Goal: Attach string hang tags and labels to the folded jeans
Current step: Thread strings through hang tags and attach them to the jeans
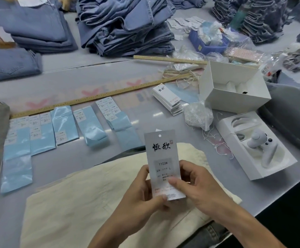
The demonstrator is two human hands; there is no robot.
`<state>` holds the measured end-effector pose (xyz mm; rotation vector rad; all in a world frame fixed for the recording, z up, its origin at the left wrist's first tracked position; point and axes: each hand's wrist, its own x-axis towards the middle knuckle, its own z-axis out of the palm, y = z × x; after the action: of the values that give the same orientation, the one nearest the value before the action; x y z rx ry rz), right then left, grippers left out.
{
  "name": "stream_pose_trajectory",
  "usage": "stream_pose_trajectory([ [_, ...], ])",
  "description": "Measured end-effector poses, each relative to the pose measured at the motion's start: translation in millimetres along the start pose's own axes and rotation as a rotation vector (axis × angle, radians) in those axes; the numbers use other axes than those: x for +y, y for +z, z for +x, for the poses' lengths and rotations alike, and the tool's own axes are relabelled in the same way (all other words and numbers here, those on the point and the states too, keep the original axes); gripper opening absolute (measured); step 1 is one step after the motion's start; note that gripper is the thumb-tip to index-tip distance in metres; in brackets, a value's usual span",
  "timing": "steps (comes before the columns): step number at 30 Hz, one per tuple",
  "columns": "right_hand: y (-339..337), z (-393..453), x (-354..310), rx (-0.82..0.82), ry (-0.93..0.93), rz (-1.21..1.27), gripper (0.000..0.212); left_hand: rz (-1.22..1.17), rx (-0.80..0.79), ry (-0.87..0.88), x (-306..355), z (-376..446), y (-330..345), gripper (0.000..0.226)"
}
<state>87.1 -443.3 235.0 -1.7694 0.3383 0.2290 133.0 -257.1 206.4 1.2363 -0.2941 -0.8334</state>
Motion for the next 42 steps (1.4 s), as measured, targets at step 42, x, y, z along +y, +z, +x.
stream_pose_trajectory([
  [42,-200,86,189,0.727,0.173,-0.506,0.007,0.162,0.461,0.027,1,90,29,0.009],
])
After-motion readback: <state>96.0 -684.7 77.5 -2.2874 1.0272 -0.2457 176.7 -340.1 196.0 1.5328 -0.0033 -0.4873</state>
